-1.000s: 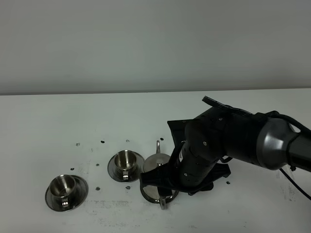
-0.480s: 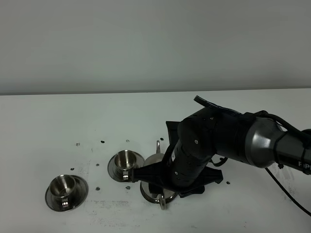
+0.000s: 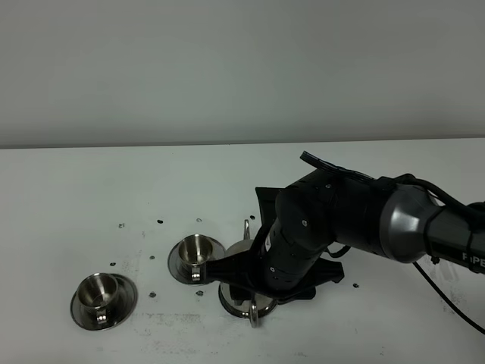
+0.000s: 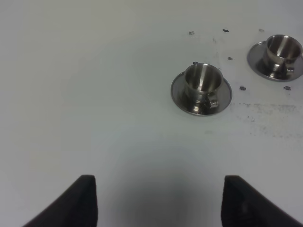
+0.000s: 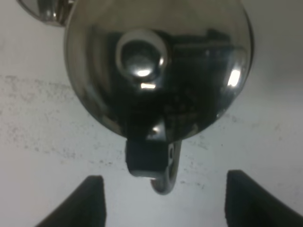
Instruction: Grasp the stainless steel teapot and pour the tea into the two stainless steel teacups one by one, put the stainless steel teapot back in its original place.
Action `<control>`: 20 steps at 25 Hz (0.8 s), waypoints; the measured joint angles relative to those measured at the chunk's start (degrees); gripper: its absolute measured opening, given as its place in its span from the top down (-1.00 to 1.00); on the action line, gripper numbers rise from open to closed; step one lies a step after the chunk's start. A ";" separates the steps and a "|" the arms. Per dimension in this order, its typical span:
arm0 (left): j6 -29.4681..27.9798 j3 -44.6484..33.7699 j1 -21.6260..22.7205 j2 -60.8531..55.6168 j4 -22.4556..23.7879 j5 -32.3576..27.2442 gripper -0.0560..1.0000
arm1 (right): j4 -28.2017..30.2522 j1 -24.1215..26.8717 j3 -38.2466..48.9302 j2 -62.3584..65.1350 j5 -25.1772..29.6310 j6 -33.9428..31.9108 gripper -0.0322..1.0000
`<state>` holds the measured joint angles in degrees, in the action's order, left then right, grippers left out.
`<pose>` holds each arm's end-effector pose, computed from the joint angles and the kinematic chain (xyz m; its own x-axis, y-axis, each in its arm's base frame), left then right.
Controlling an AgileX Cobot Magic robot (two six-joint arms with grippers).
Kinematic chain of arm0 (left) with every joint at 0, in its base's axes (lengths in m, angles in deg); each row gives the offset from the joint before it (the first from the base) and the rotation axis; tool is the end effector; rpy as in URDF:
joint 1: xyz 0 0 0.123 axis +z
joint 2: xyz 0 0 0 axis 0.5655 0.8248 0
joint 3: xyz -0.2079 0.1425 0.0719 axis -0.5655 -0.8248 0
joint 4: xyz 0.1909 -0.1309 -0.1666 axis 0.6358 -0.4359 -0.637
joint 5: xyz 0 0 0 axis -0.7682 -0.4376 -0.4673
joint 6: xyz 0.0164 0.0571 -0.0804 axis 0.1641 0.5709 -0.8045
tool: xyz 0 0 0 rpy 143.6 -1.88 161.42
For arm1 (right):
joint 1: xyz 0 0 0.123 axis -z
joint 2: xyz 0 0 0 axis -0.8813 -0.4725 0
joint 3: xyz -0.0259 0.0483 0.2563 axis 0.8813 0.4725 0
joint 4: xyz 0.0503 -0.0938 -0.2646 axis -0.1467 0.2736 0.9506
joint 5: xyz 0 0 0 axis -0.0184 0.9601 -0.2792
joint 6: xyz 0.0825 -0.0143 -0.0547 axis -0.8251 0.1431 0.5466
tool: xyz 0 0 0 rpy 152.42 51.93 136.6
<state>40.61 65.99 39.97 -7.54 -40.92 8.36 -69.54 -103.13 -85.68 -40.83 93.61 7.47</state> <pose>0.0560 -0.0001 0.2921 -0.4392 0.0247 -0.8980 -0.0182 0.9992 0.0363 0.3083 0.2804 0.1446 -0.9775 -0.0840 -0.1937 -0.1269 0.9670 0.2210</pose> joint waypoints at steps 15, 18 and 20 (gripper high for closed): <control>0.00 0.00 0.00 0.00 0.00 0.00 -0.27 | 0.47 -0.54 0.00 -2.32 -1.10 2.18 -0.14; 0.00 0.00 0.00 0.00 0.00 0.00 -0.27 | 0.53 -0.54 0.00 -3.58 -1.41 2.30 -0.14; 0.00 0.00 0.00 0.00 0.00 0.00 -0.27 | 0.53 -0.54 0.00 -3.99 -1.76 2.58 -0.14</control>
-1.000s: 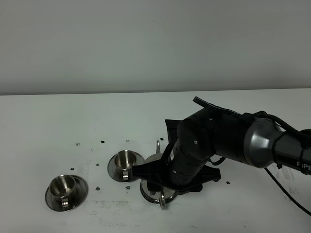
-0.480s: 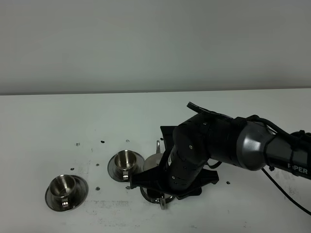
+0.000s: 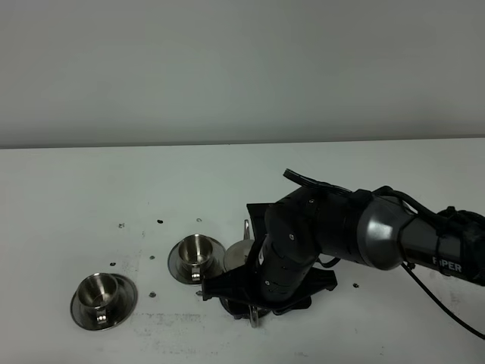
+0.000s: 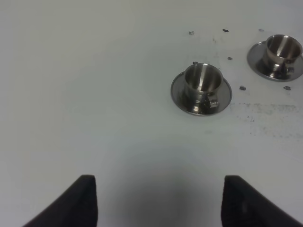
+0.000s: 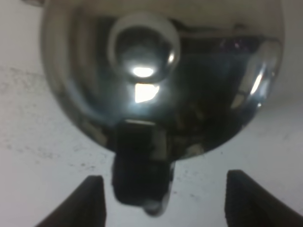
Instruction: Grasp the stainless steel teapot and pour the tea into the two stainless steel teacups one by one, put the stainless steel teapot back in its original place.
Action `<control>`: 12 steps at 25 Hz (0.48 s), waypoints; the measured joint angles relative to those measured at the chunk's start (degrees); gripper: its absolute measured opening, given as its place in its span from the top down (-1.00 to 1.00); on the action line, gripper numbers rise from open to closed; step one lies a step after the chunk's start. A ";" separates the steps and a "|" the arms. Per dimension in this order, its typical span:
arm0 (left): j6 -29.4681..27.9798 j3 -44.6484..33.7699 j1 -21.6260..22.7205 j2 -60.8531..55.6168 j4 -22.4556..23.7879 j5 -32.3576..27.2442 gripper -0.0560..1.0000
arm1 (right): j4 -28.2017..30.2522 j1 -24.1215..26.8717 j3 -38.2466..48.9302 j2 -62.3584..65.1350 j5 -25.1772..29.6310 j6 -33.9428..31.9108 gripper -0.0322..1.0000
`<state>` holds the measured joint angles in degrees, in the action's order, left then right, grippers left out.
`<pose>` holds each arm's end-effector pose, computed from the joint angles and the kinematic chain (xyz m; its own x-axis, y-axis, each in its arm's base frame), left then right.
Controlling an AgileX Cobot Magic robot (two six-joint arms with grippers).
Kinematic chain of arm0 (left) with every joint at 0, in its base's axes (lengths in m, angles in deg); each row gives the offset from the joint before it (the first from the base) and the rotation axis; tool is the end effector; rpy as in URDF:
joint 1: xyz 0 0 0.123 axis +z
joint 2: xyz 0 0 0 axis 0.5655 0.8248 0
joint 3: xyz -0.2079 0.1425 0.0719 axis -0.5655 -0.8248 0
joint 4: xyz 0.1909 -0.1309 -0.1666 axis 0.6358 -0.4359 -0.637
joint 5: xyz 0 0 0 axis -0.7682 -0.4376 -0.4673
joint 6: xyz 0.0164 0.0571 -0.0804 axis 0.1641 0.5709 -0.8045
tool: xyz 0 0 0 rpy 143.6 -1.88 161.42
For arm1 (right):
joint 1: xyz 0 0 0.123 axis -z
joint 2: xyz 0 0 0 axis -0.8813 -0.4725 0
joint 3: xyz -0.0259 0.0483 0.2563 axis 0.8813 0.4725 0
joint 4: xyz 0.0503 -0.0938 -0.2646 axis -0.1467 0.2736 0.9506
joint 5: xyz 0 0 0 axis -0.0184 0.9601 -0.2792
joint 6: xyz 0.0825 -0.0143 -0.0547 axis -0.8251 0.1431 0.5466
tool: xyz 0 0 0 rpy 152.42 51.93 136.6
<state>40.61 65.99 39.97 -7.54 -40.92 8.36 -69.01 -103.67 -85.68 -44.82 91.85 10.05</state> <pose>0.0560 -0.0001 0.2921 -0.4392 0.0247 -0.8980 -0.0182 0.9992 0.0363 0.3088 0.2850 0.1162 -0.9736 -0.1449 -0.1766 -0.1773 0.9668 0.1842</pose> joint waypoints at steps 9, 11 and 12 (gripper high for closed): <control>0.06 0.00 0.00 0.00 0.00 0.00 -0.27 | 2.00 0.11 0.00 -0.05 -1.46 0.85 -0.14; 0.06 0.00 0.00 0.00 0.00 0.00 -0.27 | 2.48 0.24 0.00 -0.05 -1.46 0.85 -0.14; 0.06 0.00 0.00 0.00 0.00 0.00 -0.27 | 2.55 0.30 0.00 -0.05 -1.46 0.85 -0.14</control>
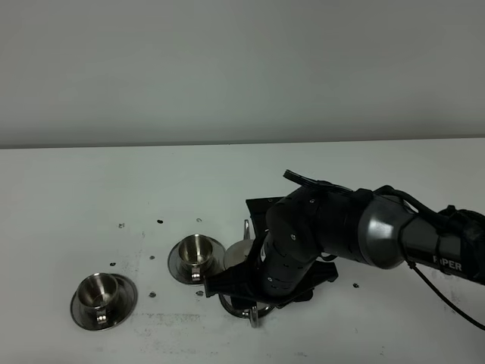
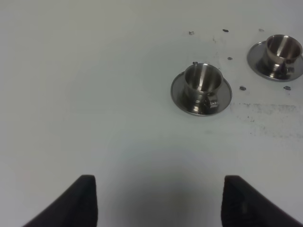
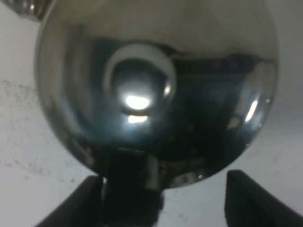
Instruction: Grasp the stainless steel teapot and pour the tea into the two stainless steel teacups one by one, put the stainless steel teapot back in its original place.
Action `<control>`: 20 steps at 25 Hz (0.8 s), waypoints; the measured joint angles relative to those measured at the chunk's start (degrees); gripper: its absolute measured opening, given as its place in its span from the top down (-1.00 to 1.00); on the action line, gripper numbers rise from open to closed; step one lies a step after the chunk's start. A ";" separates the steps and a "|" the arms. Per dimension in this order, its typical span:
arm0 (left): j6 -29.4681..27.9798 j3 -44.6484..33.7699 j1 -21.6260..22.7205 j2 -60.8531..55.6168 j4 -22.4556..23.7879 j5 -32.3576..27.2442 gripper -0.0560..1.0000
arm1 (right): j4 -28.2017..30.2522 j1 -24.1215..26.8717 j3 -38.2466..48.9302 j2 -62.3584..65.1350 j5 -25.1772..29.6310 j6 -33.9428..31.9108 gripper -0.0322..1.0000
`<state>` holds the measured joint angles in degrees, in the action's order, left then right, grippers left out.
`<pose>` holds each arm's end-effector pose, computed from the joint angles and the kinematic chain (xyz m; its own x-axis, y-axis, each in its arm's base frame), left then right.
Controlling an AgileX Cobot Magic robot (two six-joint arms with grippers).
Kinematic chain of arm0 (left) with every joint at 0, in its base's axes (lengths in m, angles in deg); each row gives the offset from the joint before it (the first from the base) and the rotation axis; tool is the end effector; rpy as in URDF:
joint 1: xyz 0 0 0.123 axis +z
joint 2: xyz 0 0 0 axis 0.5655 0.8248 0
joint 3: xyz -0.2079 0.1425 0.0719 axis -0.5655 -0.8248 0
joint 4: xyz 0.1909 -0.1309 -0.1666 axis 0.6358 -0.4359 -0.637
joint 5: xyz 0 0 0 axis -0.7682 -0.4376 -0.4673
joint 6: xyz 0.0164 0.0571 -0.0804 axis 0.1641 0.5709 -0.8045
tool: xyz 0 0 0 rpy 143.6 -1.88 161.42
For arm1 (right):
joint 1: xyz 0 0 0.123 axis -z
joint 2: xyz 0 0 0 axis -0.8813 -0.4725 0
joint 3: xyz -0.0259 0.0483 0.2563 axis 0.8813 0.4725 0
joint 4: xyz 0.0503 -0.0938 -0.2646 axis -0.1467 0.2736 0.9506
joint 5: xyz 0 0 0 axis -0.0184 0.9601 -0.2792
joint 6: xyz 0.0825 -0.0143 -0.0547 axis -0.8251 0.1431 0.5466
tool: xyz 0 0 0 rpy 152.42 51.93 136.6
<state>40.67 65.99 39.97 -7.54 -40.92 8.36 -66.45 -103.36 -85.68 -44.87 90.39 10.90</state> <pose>0.0560 -0.0001 0.2921 -0.4392 0.0257 -0.8980 -0.0177 0.9991 0.0373 0.3142 0.2824 0.1163 -0.9592 -0.1775 -0.2200 -0.2150 0.9634 0.1602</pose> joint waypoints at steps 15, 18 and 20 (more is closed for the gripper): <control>-0.05 0.00 0.00 0.00 0.00 0.00 -0.27 | 1.49 0.56 0.00 0.00 -0.56 0.00 -0.14; -0.05 0.00 0.00 0.00 0.00 0.00 -0.27 | 1.49 0.69 0.00 0.00 -0.56 0.00 -0.14; -0.05 0.00 0.00 0.00 0.00 0.00 -0.27 | 1.49 0.87 0.00 -0.02 -0.56 0.00 -0.14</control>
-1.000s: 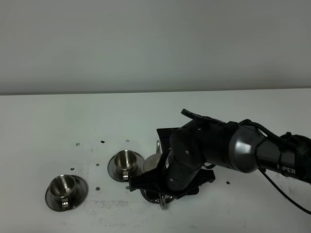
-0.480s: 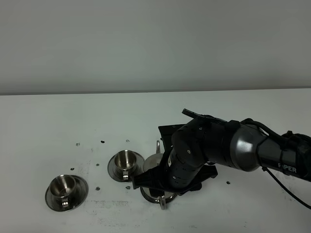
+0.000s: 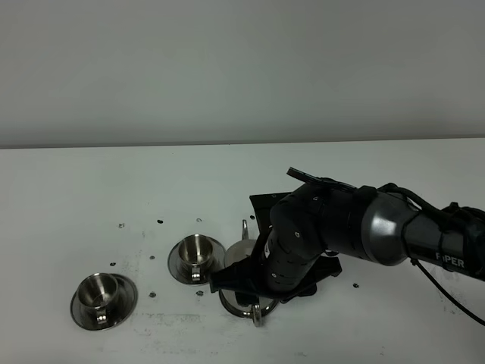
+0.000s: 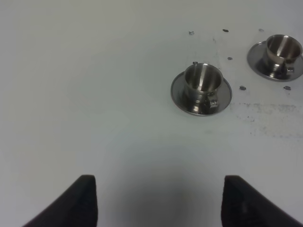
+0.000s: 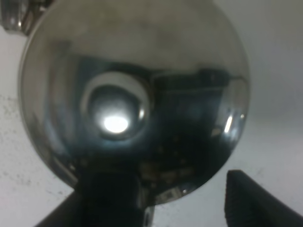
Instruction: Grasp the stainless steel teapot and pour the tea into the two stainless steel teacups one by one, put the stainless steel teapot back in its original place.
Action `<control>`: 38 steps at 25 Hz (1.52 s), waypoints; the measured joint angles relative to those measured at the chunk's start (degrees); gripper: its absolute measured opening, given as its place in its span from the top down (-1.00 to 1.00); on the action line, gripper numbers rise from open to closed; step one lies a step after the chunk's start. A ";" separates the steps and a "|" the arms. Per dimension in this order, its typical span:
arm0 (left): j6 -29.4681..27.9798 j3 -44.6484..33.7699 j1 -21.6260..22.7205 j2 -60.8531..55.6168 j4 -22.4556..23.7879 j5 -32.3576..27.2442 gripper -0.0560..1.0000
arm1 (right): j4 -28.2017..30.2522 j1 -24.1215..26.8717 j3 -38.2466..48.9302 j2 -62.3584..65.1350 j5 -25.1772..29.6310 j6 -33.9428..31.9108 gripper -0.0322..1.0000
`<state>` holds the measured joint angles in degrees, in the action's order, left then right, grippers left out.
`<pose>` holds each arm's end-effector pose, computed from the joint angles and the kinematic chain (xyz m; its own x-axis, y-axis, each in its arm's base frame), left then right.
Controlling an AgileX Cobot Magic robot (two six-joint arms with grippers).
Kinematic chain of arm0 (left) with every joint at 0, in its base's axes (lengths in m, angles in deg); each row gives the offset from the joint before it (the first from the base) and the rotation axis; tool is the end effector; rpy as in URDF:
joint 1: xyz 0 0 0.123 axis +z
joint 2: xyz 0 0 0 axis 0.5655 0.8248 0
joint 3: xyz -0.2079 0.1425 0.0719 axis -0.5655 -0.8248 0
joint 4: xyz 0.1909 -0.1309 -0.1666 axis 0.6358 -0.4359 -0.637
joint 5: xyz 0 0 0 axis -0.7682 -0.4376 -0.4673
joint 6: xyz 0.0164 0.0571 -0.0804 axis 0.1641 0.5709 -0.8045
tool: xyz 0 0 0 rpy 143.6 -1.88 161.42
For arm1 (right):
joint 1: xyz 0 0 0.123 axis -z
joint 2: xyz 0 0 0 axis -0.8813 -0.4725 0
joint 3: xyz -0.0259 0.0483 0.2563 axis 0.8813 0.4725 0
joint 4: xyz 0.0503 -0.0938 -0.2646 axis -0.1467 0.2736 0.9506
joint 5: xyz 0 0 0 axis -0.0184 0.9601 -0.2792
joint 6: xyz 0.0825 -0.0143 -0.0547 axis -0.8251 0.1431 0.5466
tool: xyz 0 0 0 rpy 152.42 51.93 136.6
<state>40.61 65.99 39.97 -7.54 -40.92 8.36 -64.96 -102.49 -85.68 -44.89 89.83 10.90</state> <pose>0.0560 -0.0001 0.2921 -0.4392 0.0247 -0.8980 -0.0182 0.9992 0.0363 0.3203 0.2769 0.1164 -0.9546 -0.1780 -0.2390 -0.2164 0.9655 0.1452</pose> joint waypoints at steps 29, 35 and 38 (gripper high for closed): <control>0.00 0.00 0.00 0.00 0.00 0.00 -0.27 | 0.07 0.11 0.00 -0.57 0.13 1.65 0.52; 0.00 0.00 0.00 0.00 0.00 0.00 -0.27 | 0.24 0.11 0.00 -0.57 0.30 3.07 0.52; 0.00 0.00 0.00 0.00 0.00 0.00 -0.27 | 0.31 0.16 0.00 -0.57 0.92 3.40 0.52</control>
<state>40.61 65.99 39.97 -7.54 -40.92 8.36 -64.65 -102.33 -85.68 -45.46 90.75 14.30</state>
